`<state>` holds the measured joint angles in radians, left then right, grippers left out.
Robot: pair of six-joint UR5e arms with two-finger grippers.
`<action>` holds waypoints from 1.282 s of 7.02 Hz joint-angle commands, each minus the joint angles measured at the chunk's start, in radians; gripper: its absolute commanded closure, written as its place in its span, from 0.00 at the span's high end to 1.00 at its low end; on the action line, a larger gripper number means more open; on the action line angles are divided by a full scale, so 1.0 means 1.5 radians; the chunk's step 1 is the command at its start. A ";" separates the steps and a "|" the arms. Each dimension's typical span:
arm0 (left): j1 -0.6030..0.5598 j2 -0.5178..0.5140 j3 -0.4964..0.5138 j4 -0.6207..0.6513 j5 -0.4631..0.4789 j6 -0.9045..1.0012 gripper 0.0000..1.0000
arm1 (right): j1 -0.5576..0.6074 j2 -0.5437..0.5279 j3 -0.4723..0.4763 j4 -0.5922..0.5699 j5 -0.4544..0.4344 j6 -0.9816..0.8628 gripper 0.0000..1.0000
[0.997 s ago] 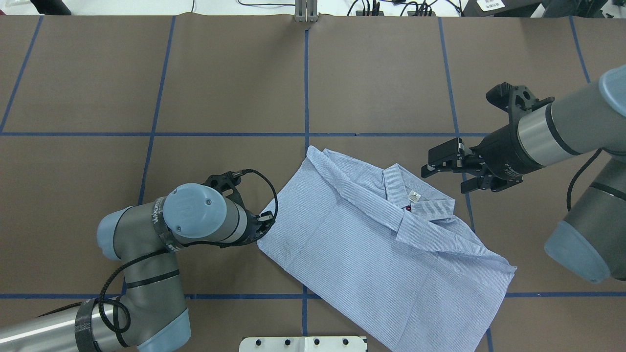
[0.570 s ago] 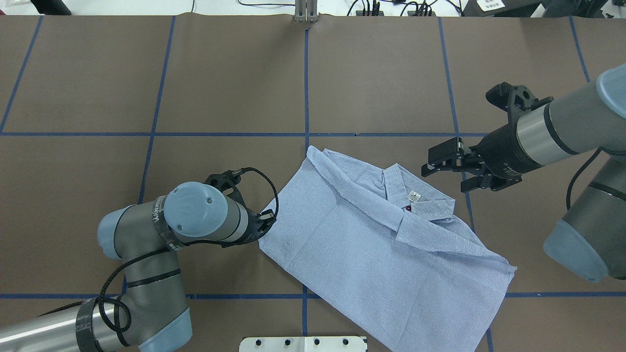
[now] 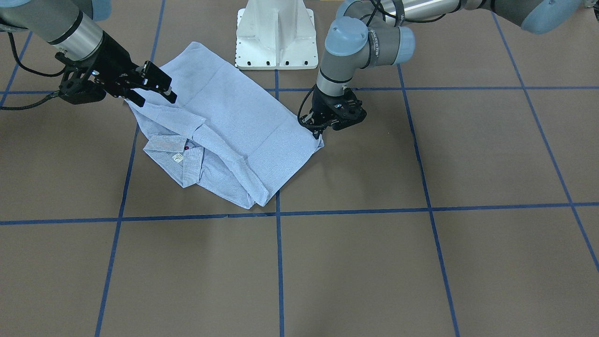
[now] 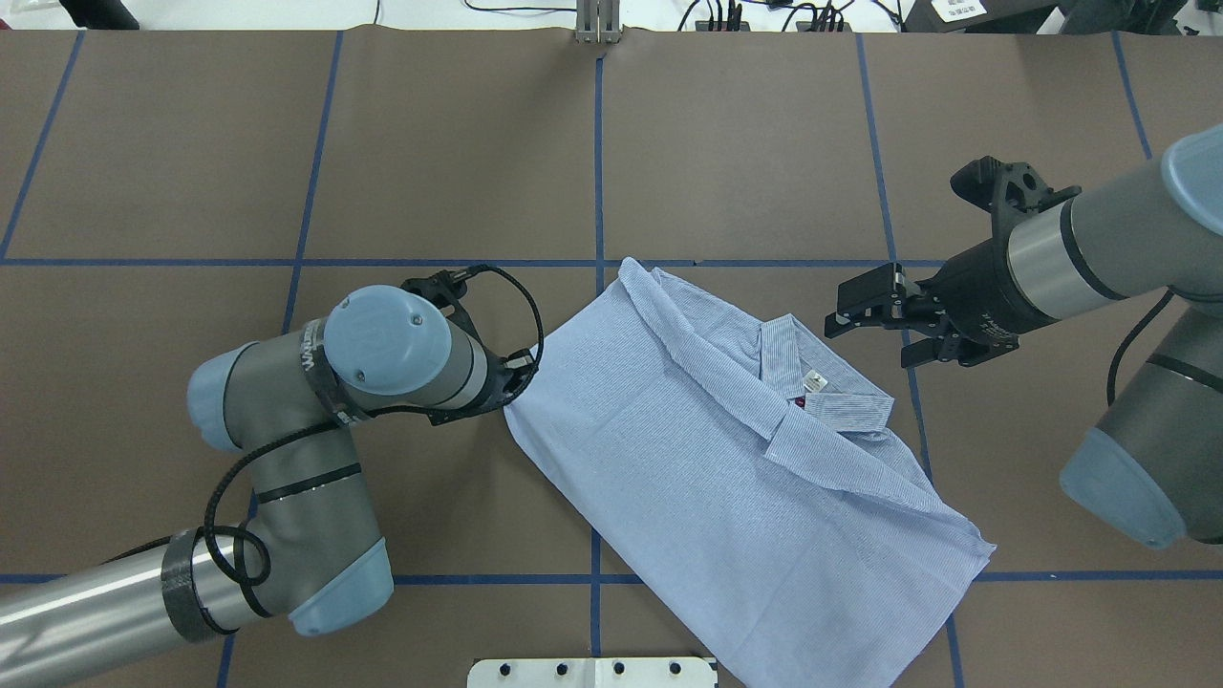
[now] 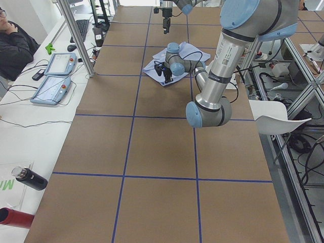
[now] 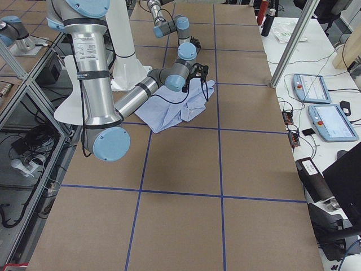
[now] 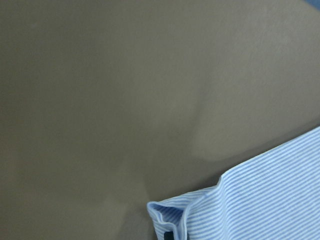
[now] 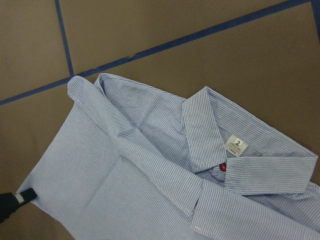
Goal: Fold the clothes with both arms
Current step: 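Pull the grasped edge away from the robot with the left gripper, straightening the shirt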
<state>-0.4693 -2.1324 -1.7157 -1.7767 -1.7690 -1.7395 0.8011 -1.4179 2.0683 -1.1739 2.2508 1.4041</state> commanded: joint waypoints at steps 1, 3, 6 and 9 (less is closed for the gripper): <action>-0.053 -0.035 0.050 0.000 0.022 0.053 0.00 | 0.001 0.004 0.001 0.001 -0.017 0.000 1.00; -0.085 -0.080 0.129 -0.027 0.043 0.094 0.00 | 0.000 0.004 -0.001 0.001 -0.032 0.000 1.00; -0.102 -0.119 0.245 -0.177 0.153 0.107 0.00 | -0.001 0.018 -0.016 0.001 -0.050 0.000 1.00; -0.109 -0.156 0.369 -0.373 0.249 0.182 0.00 | -0.002 0.022 -0.020 0.001 -0.049 0.000 1.00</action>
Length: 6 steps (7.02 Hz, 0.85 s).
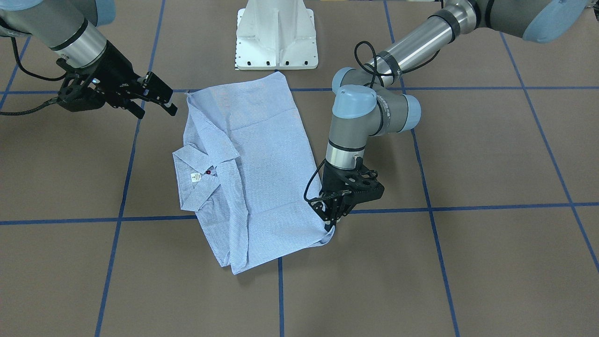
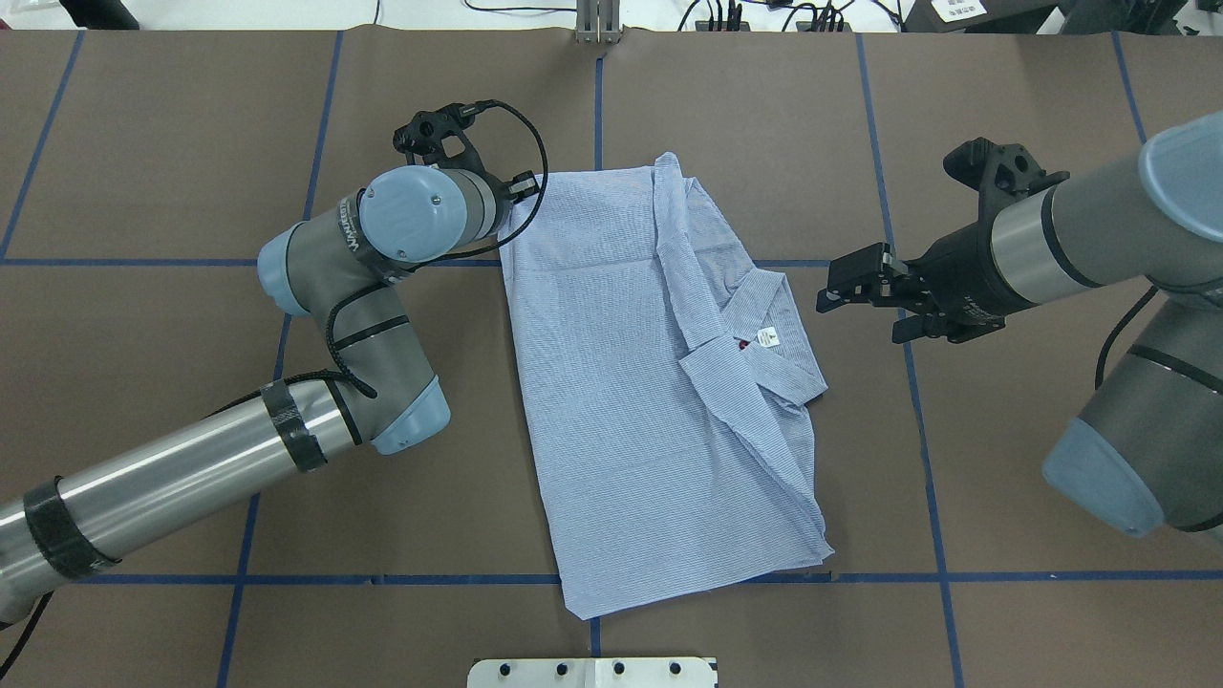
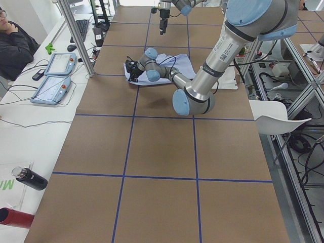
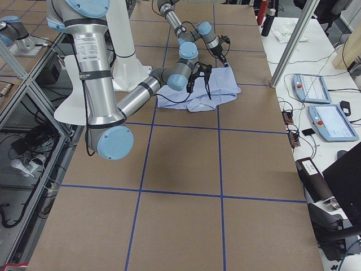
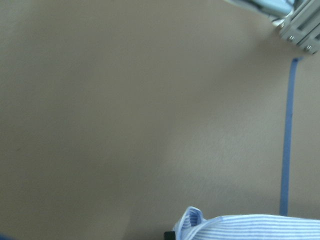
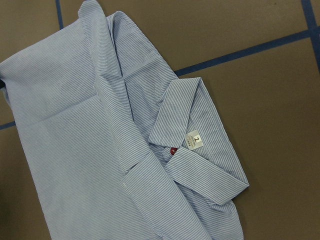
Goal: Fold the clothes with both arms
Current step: 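Pull the grasped edge away from the robot with the left gripper, straightening the shirt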
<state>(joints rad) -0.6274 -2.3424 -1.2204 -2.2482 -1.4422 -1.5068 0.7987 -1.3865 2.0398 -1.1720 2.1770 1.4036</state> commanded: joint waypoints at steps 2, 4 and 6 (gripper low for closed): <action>-0.023 -0.046 0.059 -0.122 0.050 0.029 0.00 | -0.001 0.004 -0.002 0.000 -0.003 0.000 1.00; -0.029 -0.051 0.107 -0.189 0.097 0.030 0.00 | -0.001 0.004 -0.004 0.000 -0.002 0.000 1.00; -0.028 -0.067 0.125 -0.199 0.116 0.029 0.07 | -0.002 0.005 -0.004 0.001 -0.008 0.000 1.00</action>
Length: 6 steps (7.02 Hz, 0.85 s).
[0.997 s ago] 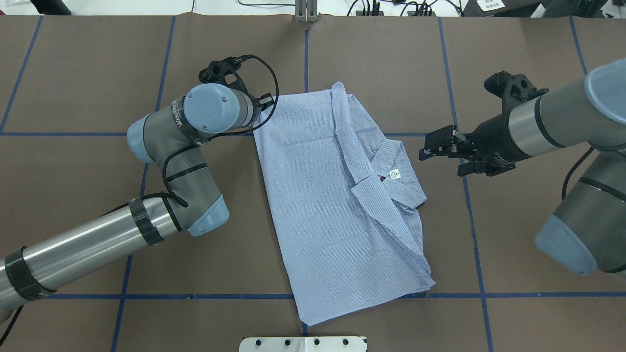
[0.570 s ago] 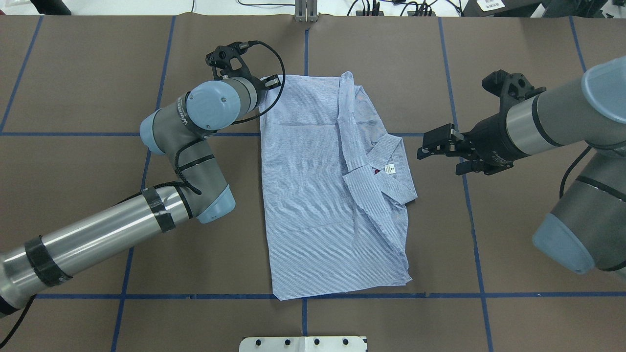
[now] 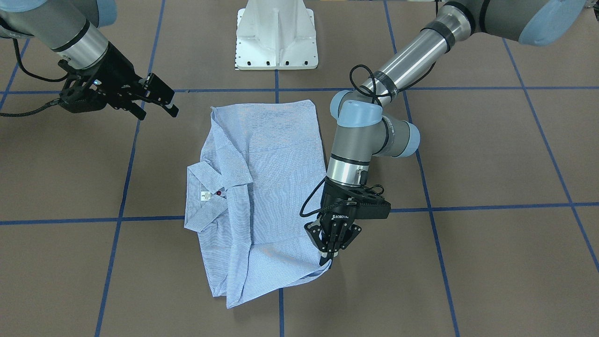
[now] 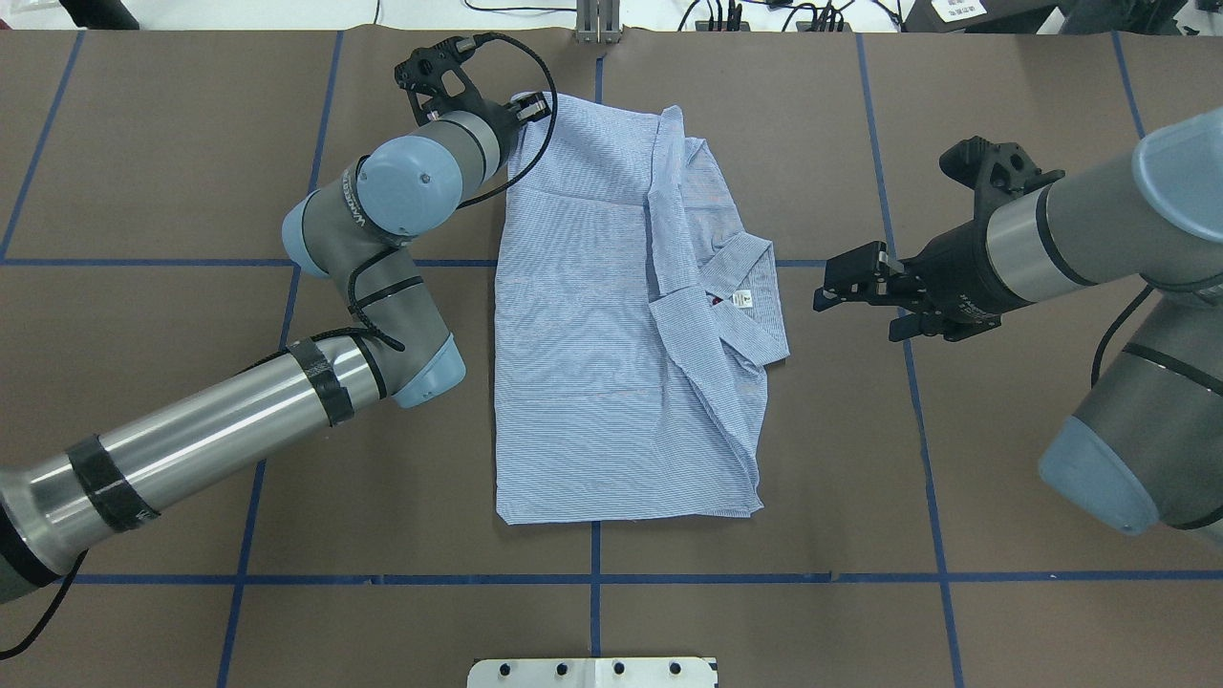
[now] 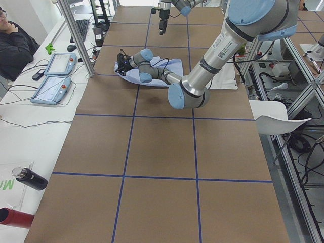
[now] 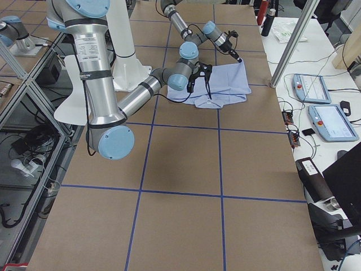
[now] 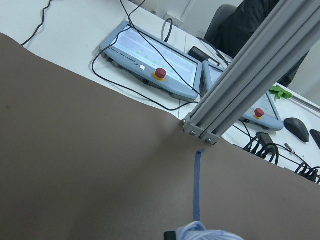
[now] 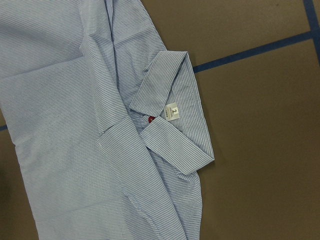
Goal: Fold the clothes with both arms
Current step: 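Pull the grasped edge away from the robot with the left gripper, straightening the shirt, then release the left gripper while the right gripper moves to the collar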
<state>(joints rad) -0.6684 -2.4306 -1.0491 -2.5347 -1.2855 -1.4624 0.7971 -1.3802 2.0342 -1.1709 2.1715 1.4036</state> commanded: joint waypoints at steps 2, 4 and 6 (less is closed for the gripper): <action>0.000 -0.011 0.012 -0.007 0.011 -0.001 1.00 | -0.005 0.001 0.000 0.000 -0.014 -0.001 1.00; -0.003 -0.011 -0.002 -0.008 0.005 0.001 1.00 | -0.005 0.001 -0.001 0.000 -0.038 -0.060 1.00; -0.009 0.011 -0.053 0.070 -0.048 0.024 1.00 | -0.023 0.064 -0.035 -0.006 -0.067 -0.091 1.00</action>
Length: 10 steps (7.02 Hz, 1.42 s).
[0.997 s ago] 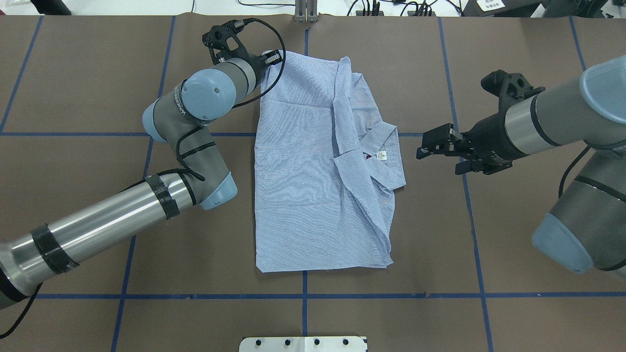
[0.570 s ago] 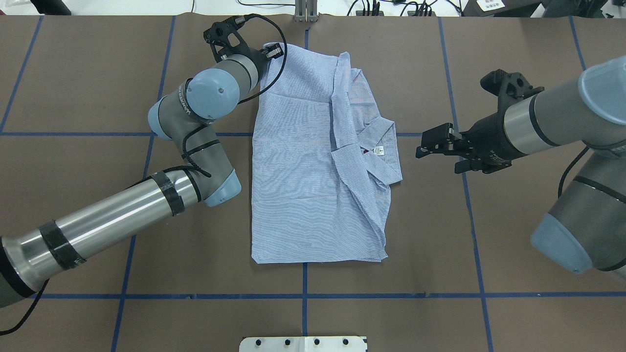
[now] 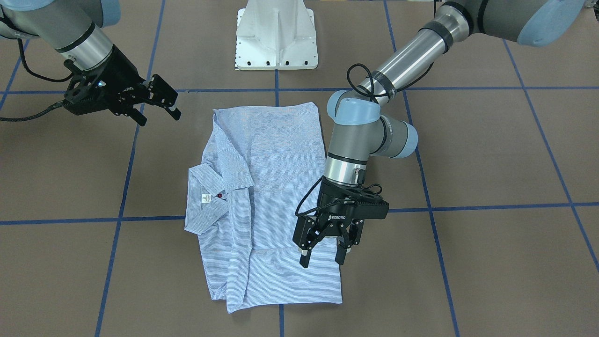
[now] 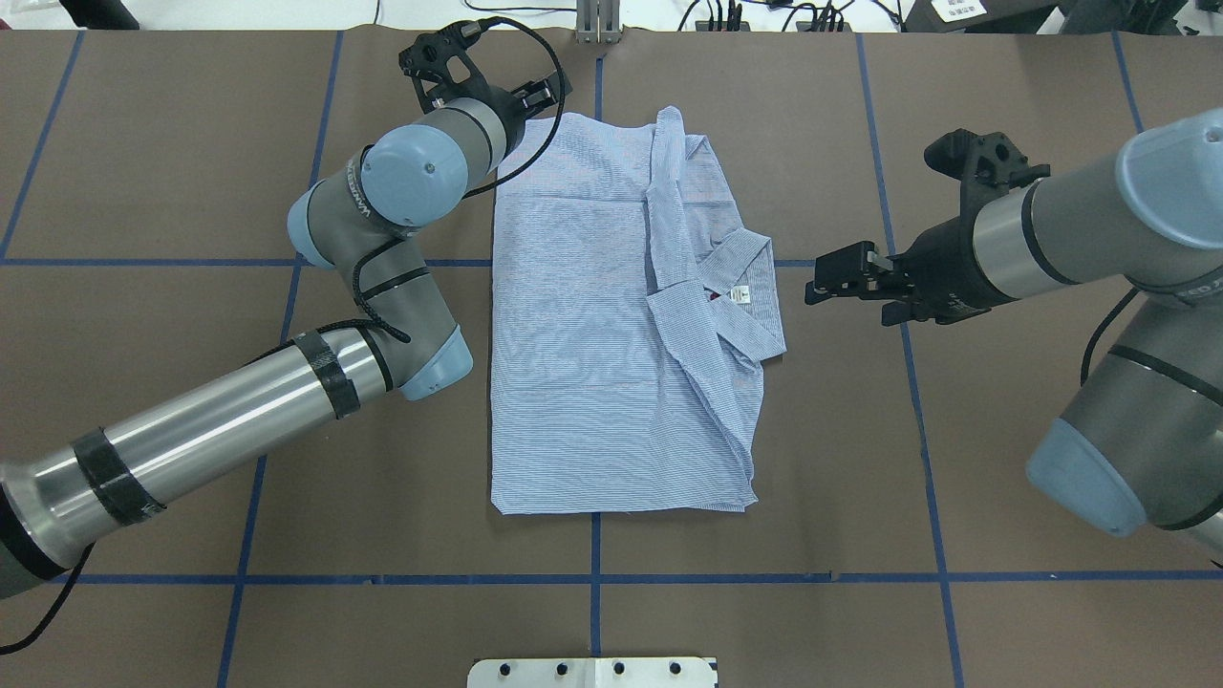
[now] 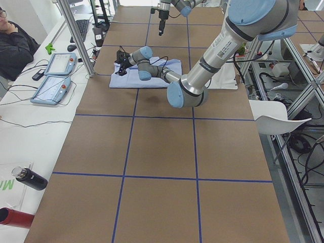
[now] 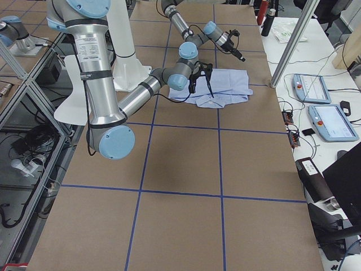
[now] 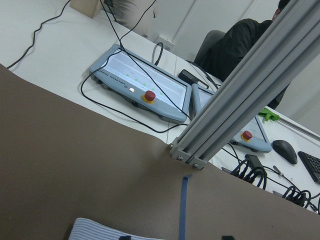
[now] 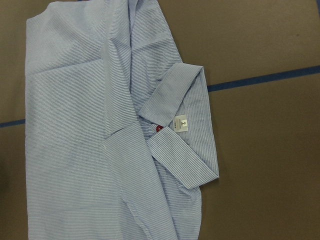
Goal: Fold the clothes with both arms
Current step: 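Release the left gripper while the right gripper moves to the collar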
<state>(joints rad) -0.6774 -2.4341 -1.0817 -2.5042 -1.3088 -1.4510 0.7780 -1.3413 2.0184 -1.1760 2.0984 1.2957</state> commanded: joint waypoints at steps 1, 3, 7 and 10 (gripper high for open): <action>-0.007 0.065 -0.114 0.106 -0.058 0.028 0.99 | -0.019 0.077 -0.059 -0.003 -0.028 -0.022 1.00; -0.010 0.190 -0.261 0.114 -0.109 0.055 0.99 | -0.047 0.109 -0.106 -0.005 -0.091 -0.103 1.00; -0.010 0.279 -0.342 0.119 -0.156 0.056 0.99 | -0.100 0.239 -0.203 -0.162 -0.209 -0.222 1.00; -0.004 0.281 -0.344 0.117 -0.167 0.047 0.99 | -0.125 0.340 -0.362 -0.166 -0.254 -0.258 1.00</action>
<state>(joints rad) -0.6859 -2.0132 -1.5979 -2.3269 -1.5532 -1.3749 0.6035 -0.8673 1.5442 -1.4205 1.7354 0.9398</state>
